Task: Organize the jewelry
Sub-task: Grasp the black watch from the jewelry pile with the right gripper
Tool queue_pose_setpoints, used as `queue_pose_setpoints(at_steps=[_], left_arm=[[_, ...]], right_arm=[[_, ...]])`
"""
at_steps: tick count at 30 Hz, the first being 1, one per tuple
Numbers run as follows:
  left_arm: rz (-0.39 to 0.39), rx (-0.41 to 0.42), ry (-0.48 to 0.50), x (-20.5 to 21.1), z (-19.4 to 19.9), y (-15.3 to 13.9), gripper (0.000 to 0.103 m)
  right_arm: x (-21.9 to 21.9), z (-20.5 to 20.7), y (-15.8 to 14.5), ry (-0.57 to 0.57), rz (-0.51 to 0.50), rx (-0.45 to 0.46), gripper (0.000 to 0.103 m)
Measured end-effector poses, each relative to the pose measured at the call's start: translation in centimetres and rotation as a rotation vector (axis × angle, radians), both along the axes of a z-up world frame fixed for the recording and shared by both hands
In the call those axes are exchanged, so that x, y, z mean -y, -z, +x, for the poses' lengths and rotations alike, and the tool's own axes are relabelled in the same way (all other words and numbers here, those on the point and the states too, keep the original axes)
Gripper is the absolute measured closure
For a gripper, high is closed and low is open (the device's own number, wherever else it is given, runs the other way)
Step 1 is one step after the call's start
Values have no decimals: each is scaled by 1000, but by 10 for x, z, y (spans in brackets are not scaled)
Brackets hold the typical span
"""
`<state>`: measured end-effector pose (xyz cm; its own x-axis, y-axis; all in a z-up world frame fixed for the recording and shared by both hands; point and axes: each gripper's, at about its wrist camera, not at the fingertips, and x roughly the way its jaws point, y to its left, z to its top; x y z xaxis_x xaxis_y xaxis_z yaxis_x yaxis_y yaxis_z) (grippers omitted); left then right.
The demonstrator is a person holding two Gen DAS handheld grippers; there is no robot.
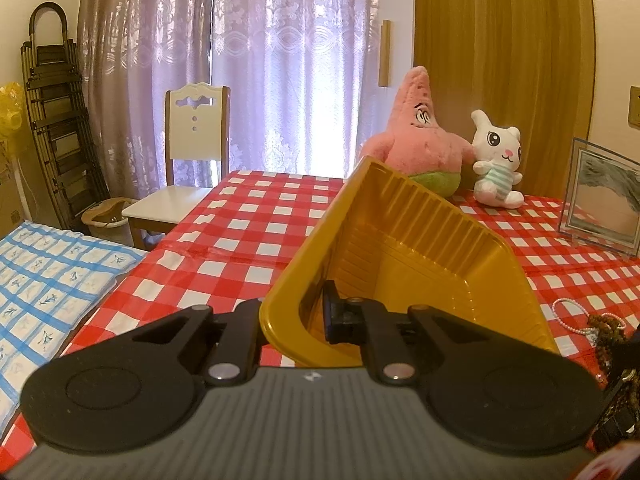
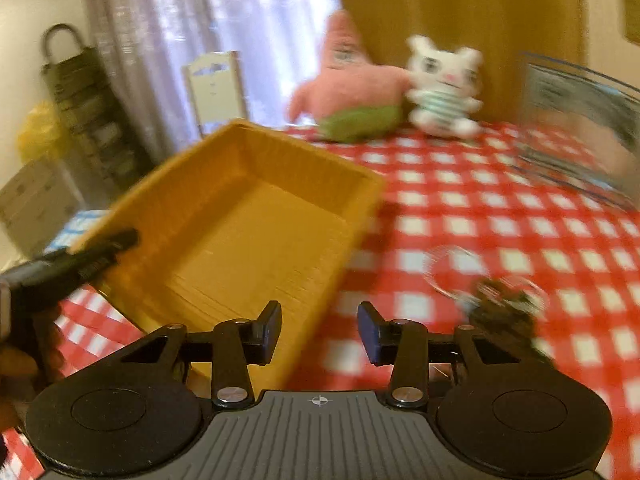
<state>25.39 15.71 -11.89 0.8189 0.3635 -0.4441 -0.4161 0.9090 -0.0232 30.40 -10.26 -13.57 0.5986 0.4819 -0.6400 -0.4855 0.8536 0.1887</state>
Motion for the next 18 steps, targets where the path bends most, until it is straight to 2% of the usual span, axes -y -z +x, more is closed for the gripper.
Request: queue_pose_setpoints(at_steps=[7, 11, 15, 18], left_arm=[[-5, -3, -2, -1, 1, 0, 92], [-2, -1, 0, -2, 1, 1, 92], [-1, -1, 1, -1, 1, 1, 92], [0, -1, 1, -2, 1, 1, 92]], right_arm=[[55, 9, 3, 188, -26, -43, 60], [66, 16, 2, 210, 63, -46, 61], [70, 33, 9, 260, 145, -118, 61], [71, 42, 12, 280, 165, -126, 61]])
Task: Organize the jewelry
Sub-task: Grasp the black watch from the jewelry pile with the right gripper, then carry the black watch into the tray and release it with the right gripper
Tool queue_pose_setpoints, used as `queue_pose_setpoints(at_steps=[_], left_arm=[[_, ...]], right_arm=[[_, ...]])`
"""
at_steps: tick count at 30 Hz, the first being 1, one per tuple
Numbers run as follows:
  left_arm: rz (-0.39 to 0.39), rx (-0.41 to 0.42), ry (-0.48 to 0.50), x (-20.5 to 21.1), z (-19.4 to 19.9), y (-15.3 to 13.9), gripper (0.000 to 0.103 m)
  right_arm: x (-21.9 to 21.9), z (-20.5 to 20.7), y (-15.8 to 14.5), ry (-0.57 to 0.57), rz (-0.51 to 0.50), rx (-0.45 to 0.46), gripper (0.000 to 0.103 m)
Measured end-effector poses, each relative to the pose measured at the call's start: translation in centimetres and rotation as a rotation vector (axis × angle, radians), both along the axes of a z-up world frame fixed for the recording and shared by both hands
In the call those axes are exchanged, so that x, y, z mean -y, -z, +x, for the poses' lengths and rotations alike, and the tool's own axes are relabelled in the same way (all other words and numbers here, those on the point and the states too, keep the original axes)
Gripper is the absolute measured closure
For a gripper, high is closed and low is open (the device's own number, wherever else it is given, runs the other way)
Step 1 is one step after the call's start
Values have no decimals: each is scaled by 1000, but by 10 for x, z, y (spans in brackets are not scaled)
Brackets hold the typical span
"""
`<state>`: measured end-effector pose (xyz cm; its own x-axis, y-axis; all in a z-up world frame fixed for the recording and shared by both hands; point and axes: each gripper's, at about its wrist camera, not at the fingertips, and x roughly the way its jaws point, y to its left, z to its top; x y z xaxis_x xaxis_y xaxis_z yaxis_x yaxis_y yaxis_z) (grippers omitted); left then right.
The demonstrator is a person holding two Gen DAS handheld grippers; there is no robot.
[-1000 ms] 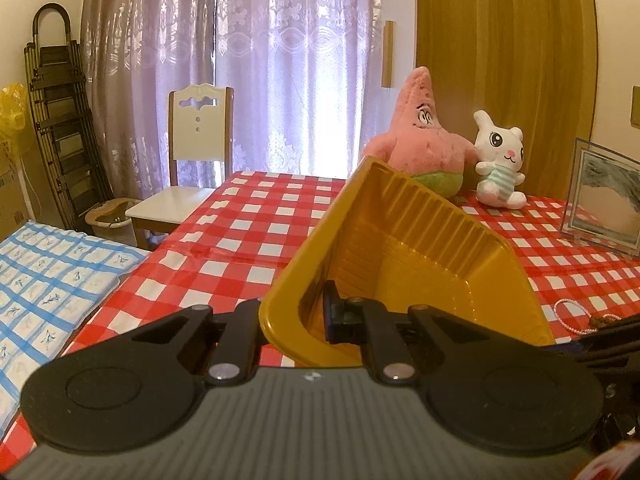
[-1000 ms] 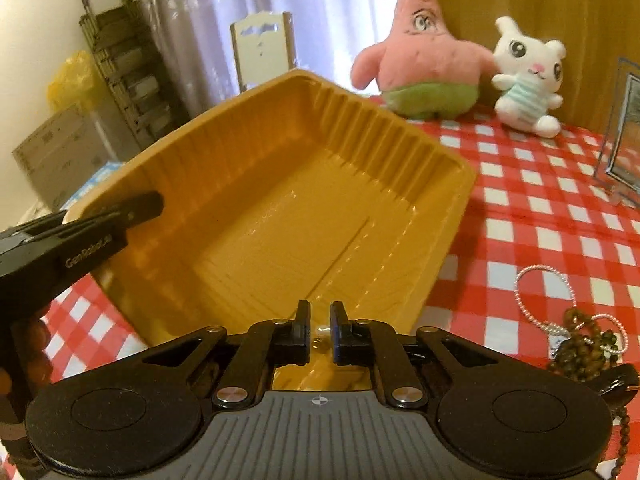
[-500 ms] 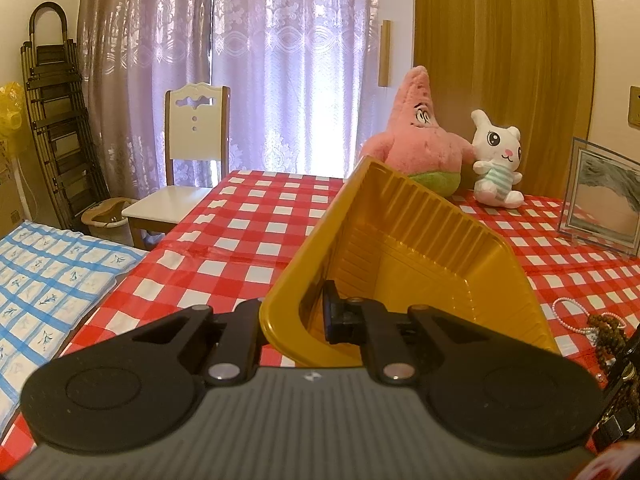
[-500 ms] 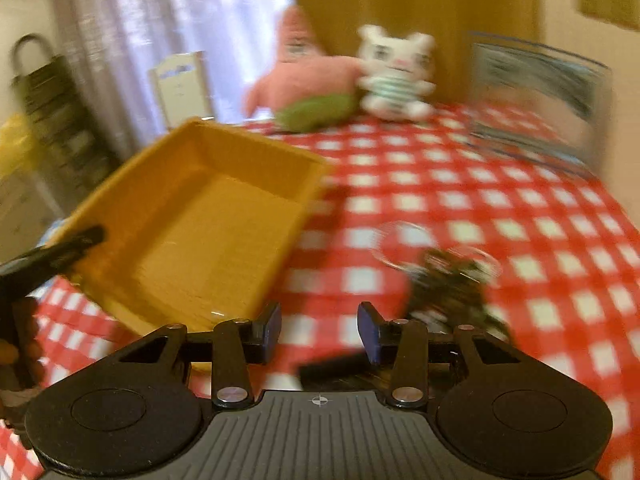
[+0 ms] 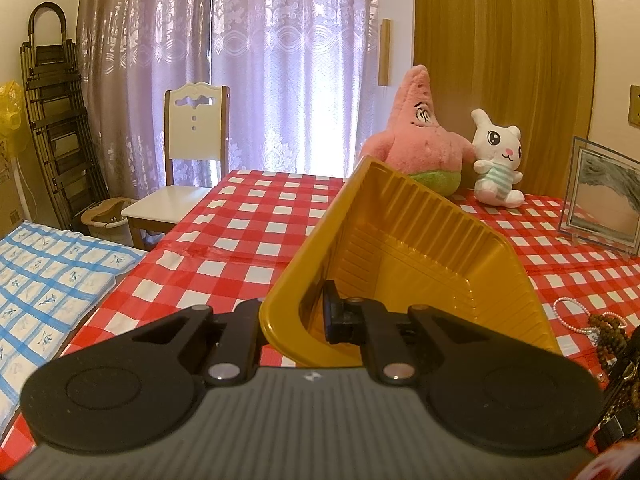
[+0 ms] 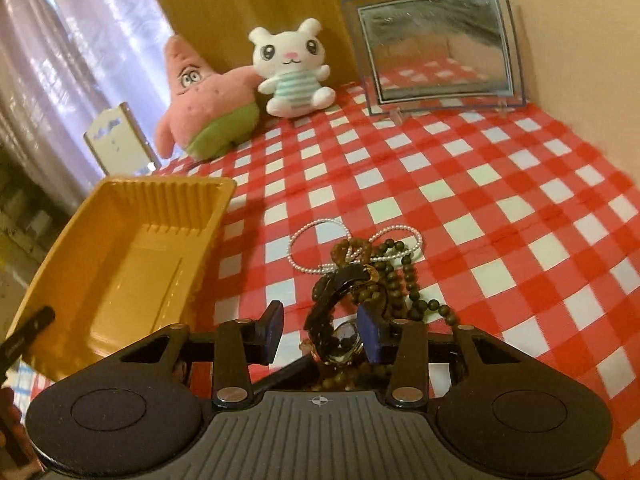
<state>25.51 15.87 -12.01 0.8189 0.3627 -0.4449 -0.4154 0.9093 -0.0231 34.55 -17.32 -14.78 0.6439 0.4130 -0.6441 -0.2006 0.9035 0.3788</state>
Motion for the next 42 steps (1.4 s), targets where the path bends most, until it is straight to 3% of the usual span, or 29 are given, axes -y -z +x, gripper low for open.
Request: queue_pose_setpoints(at_steps=[2, 4, 6, 16, 21, 29, 36, 42], left_arm=[[-2, 0, 0, 0, 0, 0, 92], [-1, -1, 0, 0, 0, 0, 92], [1, -1, 2, 0, 1, -1, 92], [3, -8, 9, -1, 2, 0, 92], [5, -10, 14, -2, 3, 1, 92], [5, -13, 17, -2, 4, 1, 92], [2, -17, 23, -5, 3, 1, 92], [3, -20, 27, -4, 3, 2, 92]], right_arm=[[0, 3, 1, 6, 20, 5, 67], [-2, 6, 1, 3, 15, 9, 87], [-4, 5, -1, -12, -2, 26, 94], [-36, -16, -39, -176, -194, 242, 95], [-72, -23, -51, -339, -177, 299, 95], [-142, -22, -31, -570, -115, 246, 95], [-169, -10, 3, -603, -172, 169, 95], [-165, -8, 7, -569, -181, 166, 93]])
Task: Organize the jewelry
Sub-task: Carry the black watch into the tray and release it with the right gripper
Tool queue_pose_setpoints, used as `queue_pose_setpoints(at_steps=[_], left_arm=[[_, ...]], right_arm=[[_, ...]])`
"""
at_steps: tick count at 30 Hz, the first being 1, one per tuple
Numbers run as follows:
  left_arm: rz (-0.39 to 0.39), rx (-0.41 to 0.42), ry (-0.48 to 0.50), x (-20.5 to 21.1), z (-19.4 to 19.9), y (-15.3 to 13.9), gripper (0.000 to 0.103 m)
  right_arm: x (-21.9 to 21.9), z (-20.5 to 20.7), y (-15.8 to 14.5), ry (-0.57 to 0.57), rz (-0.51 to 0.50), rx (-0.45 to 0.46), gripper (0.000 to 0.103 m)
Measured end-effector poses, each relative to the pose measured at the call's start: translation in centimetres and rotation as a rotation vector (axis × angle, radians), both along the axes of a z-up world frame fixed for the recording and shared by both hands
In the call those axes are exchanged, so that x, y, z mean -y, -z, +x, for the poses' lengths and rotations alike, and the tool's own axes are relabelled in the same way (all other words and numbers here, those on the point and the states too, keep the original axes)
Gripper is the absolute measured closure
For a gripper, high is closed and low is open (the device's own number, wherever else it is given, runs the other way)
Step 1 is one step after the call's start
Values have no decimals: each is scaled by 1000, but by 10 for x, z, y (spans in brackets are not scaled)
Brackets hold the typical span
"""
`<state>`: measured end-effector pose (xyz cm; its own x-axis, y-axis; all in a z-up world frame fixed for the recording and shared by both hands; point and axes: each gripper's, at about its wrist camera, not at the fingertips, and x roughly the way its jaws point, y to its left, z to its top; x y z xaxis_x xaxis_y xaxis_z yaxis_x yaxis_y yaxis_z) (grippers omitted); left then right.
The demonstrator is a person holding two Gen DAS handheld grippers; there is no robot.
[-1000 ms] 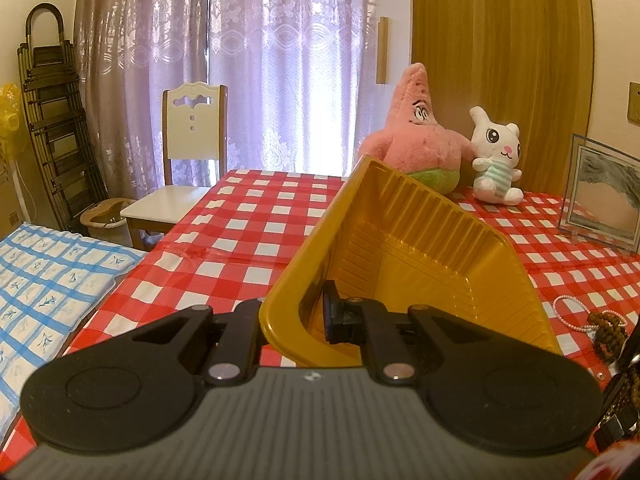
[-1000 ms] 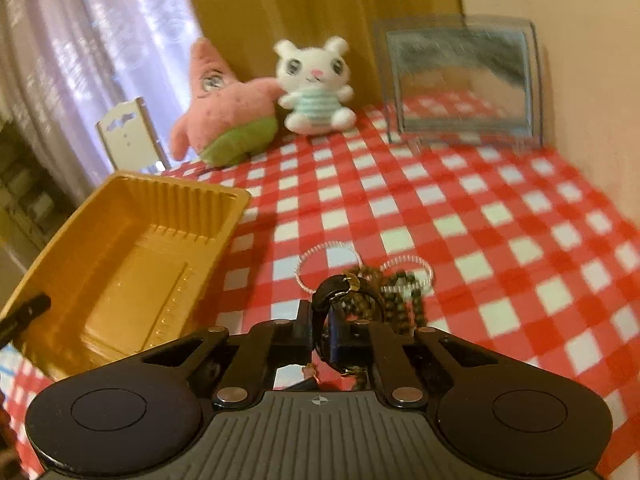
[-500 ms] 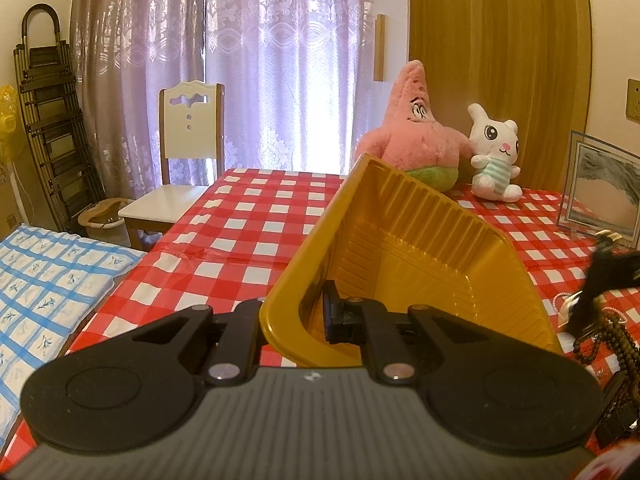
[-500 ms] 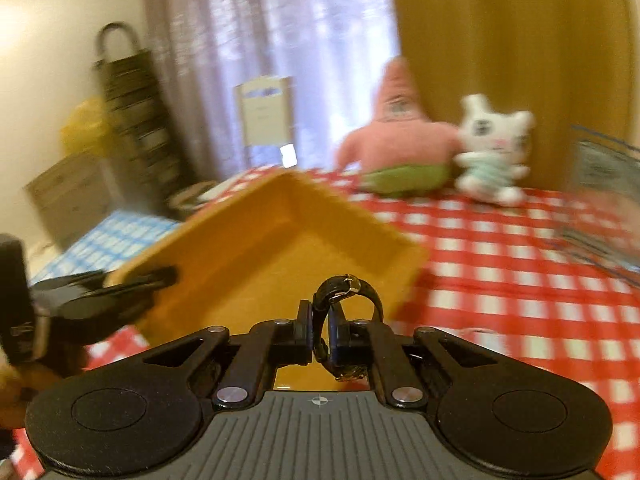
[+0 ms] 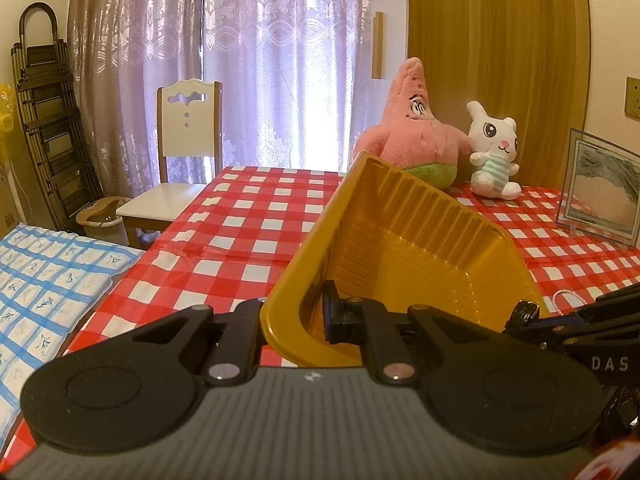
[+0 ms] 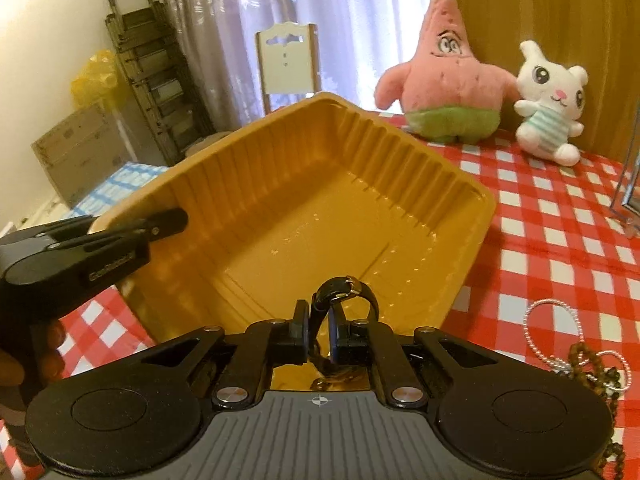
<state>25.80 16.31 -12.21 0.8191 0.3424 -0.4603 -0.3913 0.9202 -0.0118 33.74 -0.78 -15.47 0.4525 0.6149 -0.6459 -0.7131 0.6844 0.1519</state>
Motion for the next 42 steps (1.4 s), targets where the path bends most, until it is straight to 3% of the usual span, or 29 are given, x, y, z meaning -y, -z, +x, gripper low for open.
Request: queue_pose_setpoints(at_steps=[1, 2, 3, 5, 15, 28, 36, 42], left_arm=[[0, 0, 1, 0, 0, 0, 92], [3, -1, 3, 1, 0, 0, 92], [4, -2, 5, 1, 0, 0, 92], [3, -5, 7, 1, 0, 0, 92], [6, -4, 7, 0, 0, -2, 92], [5, -5, 6, 0, 0, -4, 92], [11, -3, 4, 0, -1, -6, 93], [14, -2, 5, 2, -1, -6, 93]], right_arm=[[1, 1, 0, 8, 4, -10, 92], [2, 2, 0, 20, 1, -13, 83], [3, 0, -3, 34, -4, -8, 65], [7, -3, -6, 57, 12, 8, 52], [56, -26, -25, 147, 64, -42, 52], [155, -57, -16, 371, -30, -126, 52], [154, -71, -14, 330, -43, -108, 52], [135, -52, -11, 297, -52, -89, 52]])
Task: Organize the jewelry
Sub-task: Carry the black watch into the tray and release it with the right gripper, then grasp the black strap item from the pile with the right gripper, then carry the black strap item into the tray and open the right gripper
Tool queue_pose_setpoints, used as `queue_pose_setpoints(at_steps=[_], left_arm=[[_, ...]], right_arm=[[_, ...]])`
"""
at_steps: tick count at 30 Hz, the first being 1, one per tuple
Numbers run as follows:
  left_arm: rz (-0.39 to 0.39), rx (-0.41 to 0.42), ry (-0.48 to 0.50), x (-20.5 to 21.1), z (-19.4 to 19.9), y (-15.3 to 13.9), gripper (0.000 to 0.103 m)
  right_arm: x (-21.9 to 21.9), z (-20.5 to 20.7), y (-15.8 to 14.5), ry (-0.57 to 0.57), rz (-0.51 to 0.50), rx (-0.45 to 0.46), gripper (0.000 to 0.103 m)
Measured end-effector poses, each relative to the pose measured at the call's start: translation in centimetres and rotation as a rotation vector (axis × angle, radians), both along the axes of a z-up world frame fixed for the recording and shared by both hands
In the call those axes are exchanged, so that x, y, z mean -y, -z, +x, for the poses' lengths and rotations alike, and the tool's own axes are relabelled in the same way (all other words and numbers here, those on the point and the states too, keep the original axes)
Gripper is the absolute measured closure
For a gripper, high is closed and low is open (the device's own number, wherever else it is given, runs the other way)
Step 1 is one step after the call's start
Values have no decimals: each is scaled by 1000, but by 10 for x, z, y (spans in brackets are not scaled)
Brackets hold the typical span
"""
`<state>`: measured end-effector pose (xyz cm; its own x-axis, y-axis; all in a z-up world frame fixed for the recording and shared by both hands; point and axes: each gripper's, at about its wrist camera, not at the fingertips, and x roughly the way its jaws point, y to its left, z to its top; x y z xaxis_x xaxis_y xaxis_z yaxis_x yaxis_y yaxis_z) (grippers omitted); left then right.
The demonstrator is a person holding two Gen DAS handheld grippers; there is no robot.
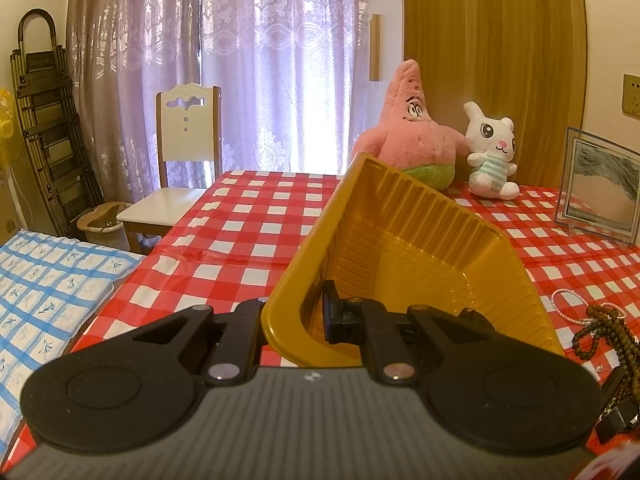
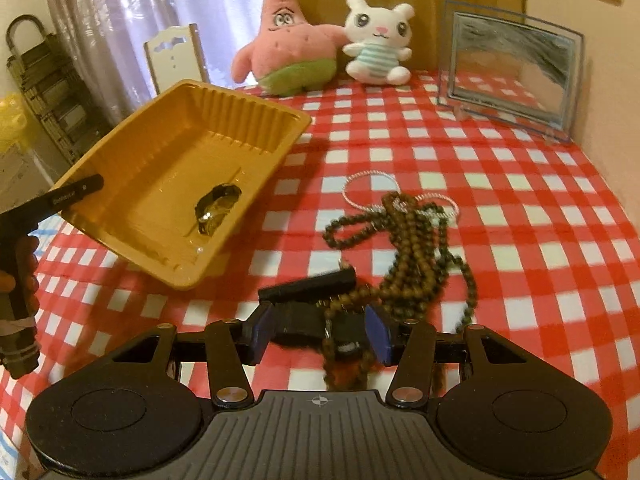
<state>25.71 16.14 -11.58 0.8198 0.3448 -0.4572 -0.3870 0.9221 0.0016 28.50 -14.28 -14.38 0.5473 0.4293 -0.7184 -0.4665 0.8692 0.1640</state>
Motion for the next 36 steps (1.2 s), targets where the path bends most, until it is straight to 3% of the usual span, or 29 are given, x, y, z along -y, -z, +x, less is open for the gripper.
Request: queue_pose_setpoints(at_steps=[2, 3, 6, 14, 22, 24, 30, 36], left_arm=[[1, 0, 0, 0, 0, 0, 93], [1, 0, 0, 0, 0, 0, 93], [-1, -2, -1, 0, 0, 0, 93], [-5, -3, -4, 0, -1, -1, 93], [-3, -6, -2, -1, 0, 0, 92], [-3, -6, -2, -1, 0, 0, 92], [-4, -6, -3, -1, 0, 0, 92], [-2, -6, -2, -1, 0, 0, 92]], right_arm=[[-6, 10, 3, -17, -12, -14, 49], [-9, 14, 5, -30, -13, -22, 37], [-18, 24, 11, -63, -38, -13, 23], [-41, 45, 30, -166, -150, -11, 22], [-48, 50, 41, -213, -194, -24, 23], [-48, 50, 41, -212, -196, -15, 27], [-48, 46, 37, -220, -196, 25, 28], [-43, 53, 9, -152, -96, 54, 28]])
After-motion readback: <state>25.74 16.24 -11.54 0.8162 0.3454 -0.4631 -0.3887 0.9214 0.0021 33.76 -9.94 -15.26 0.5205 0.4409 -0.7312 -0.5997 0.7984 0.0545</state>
